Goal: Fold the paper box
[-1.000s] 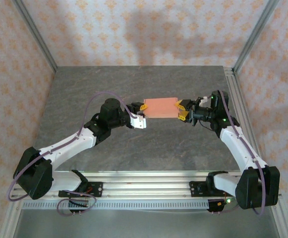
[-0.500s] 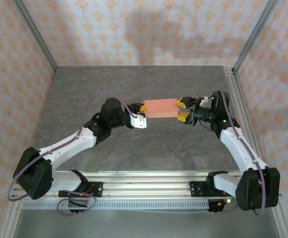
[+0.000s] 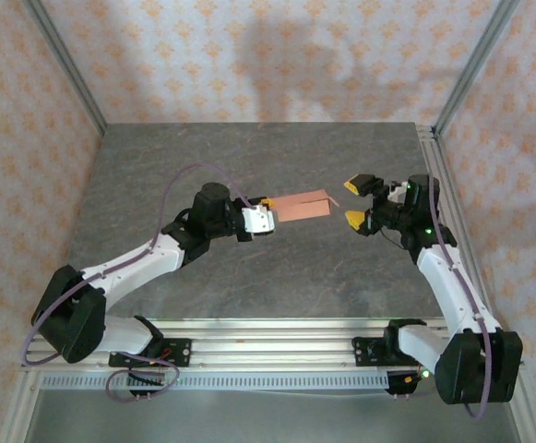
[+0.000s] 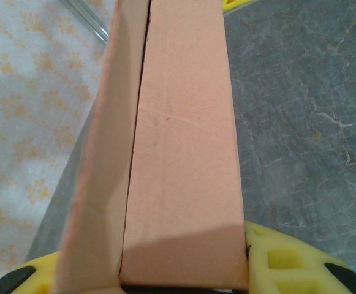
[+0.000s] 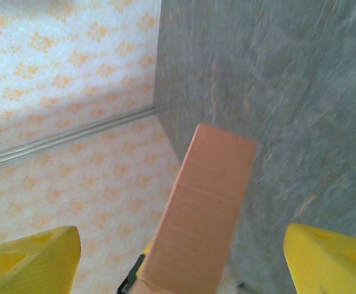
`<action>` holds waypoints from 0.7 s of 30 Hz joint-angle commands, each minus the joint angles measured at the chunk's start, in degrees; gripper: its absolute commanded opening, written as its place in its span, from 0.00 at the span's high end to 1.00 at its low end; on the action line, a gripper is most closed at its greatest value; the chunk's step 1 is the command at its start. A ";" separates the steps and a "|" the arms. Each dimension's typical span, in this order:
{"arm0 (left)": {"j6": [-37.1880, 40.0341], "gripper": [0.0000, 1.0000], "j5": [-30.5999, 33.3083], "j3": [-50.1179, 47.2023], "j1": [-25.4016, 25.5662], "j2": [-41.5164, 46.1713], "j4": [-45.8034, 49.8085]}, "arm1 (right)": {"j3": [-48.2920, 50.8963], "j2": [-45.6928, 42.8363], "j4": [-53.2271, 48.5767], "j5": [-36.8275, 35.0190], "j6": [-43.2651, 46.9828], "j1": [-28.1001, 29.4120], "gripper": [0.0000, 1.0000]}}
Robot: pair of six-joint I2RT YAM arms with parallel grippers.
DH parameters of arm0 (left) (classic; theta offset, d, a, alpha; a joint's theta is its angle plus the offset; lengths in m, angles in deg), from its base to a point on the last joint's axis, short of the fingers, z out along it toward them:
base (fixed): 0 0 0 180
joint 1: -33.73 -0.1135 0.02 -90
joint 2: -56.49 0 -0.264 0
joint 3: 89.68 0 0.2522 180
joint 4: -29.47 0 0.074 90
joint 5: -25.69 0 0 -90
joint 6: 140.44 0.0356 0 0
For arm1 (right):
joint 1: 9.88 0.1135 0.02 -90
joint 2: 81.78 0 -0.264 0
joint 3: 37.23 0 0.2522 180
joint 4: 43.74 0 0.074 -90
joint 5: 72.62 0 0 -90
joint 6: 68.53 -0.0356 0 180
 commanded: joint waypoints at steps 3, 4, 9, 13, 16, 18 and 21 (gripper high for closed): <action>-12.07 0.64 -4.07 -2.03 -0.41 -0.36 -0.41 | -4.08 -2.39 -7.38 -7.16 19.46 -0.23 0.14; -13.05 0.65 -3.48 -2.57 -0.45 -0.33 -0.03 | -4.67 -2.40 -9.13 -8.11 23.13 -0.23 0.14; -16.03 0.64 -1.28 -4.23 -0.94 -0.01 4.09 | -8.28 -3.06 -15.01 -12.52 38.57 -0.22 0.14; -19.49 0.64 -1.32 -6.11 -1.82 0.50 3.74 | -8.57 -3.98 -16.30 -13.88 46.82 -0.09 0.15; -21.82 0.64 -3.31 -6.97 -2.74 -1.08 2.93 | -9.14 -3.27 -17.82 -13.68 53.80 1.02 0.15; -22.51 0.64 -3.77 -6.97 -3.00 -2.64 3.27 | -9.57 -2.63 -19.59 -14.40 59.82 2.92 0.16; -23.22 0.64 -5.19 -7.45 -3.08 -4.37 2.77 | -10.13 -1.71 -22.96 -15.43 69.86 6.44 0.17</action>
